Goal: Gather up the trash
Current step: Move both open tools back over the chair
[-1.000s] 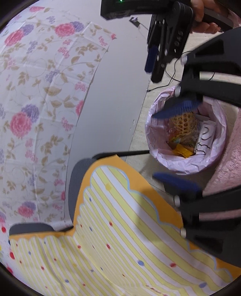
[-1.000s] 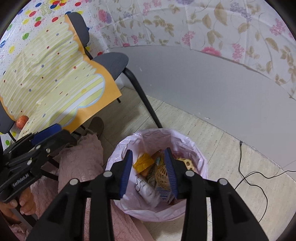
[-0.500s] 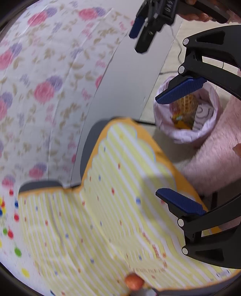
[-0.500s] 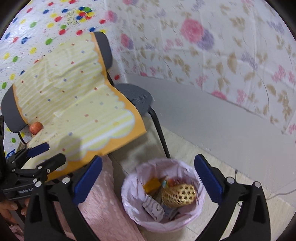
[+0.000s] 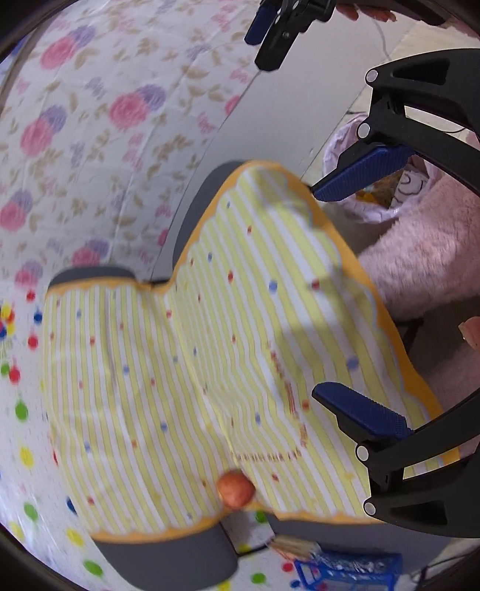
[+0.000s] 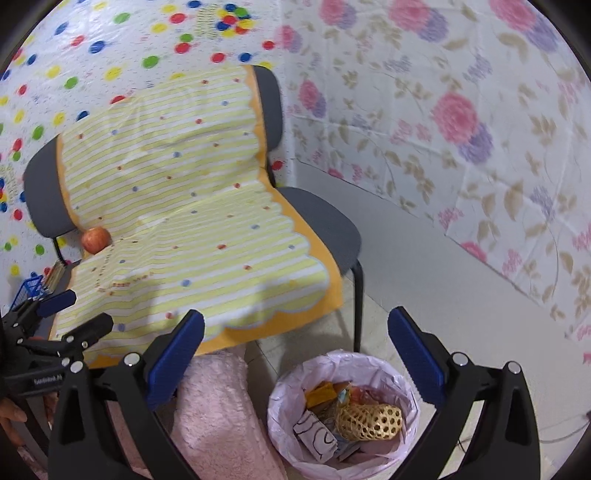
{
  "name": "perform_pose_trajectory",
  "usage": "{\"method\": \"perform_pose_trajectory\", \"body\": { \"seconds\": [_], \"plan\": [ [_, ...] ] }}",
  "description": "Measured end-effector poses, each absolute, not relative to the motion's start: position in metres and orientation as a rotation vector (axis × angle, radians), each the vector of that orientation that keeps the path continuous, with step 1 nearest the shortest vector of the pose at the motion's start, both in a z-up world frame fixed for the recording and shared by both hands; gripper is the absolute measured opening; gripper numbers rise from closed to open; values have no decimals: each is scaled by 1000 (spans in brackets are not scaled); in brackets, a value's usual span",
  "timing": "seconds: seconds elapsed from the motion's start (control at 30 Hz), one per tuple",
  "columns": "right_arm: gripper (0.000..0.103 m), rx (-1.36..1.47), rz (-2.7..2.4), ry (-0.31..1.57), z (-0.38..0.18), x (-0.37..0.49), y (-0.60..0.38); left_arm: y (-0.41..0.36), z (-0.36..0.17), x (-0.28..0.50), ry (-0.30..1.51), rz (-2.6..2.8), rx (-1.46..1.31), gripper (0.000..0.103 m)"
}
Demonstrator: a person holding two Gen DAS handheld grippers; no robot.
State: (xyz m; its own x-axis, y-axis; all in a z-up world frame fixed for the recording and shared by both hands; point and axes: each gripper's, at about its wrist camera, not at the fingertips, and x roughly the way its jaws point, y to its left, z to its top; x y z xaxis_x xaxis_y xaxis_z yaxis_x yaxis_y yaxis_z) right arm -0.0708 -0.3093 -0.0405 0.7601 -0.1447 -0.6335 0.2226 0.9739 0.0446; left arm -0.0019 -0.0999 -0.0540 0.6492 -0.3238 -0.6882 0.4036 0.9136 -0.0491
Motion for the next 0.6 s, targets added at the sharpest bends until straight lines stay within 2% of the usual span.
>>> {"method": "perform_pose_trajectory", "body": {
  "seconds": [0.6],
  "plan": [
    [97,-27,54,656,-19,8,-226,-8,-23,11,759,-19,87,97]
  ]
}}
